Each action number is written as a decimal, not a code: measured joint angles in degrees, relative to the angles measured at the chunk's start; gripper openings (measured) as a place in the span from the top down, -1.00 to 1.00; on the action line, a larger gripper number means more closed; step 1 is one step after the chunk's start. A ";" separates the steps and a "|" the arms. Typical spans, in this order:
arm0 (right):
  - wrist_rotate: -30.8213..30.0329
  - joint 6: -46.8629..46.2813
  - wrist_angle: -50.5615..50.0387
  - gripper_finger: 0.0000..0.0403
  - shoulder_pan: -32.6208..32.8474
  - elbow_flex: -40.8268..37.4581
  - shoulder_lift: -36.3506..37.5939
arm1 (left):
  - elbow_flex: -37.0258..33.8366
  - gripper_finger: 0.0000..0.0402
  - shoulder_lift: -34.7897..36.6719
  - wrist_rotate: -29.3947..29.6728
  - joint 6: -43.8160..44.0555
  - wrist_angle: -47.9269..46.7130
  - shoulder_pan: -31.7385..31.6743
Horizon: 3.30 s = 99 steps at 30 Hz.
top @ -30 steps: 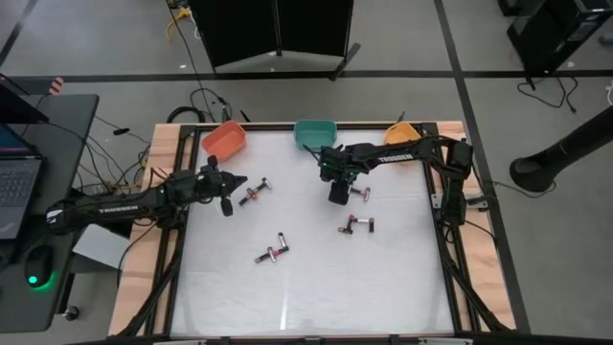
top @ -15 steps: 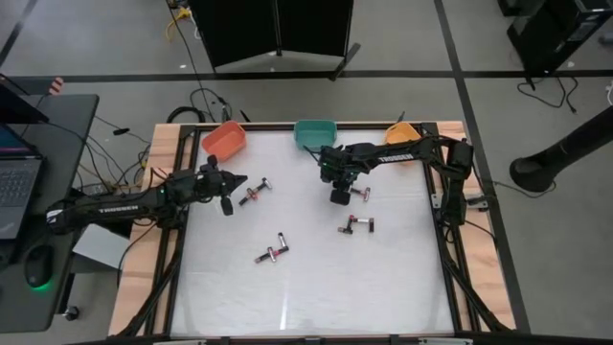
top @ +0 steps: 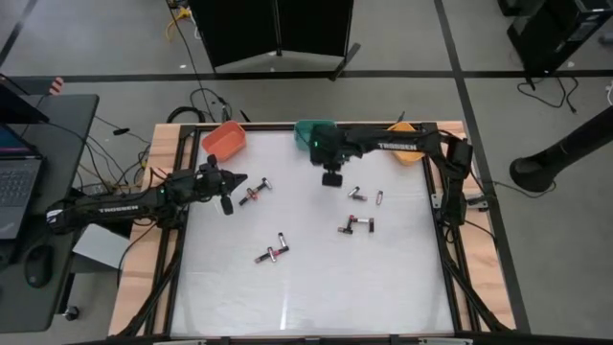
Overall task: Sort batteries
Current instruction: Put the red battery into the green bin, then put the brown battery into the orange bin
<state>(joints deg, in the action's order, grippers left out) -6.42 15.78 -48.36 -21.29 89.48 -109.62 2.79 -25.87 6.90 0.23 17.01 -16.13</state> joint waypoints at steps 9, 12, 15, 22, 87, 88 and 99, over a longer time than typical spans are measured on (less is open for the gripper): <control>0.24 10.05 7.04 0.73 -7.26 7.07 0.00 | 0.00 0.89 -0.02 1.11 -0.24 1.66 -0.01; 1.20 11.39 8.79 0.73 -9.03 7.10 -0.36 | 0.00 0.89 -0.02 1.13 -0.34 1.88 -0.01; 1.87 11.47 9.54 0.73 -10.22 7.16 -1.48 | 0.00 0.89 -0.04 1.13 -1.54 2.28 -0.01; 3.41 11.47 4.96 0.73 -10.72 15.83 -9.05 | -0.02 0.89 -1.42 1.12 -2.25 3.41 -0.01; 9.08 12.15 -24.01 0.93 -9.82 42.64 -25.60 | -0.02 0.89 -4.55 1.02 -0.07 6.34 -0.03; 10.35 11.73 -24.50 0.94 -9.51 42.61 -25.43 | -0.02 0.89 -4.53 1.02 0.37 6.34 -0.03; 15.55 10.73 -20.84 0.98 -4.12 42.61 -22.74 | -0.02 0.89 -4.53 -0.48 3.06 5.84 -0.03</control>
<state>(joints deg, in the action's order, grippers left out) 9.13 26.51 -69.20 -25.40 132.09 -132.36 2.76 -30.39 6.43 3.29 22.85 -16.16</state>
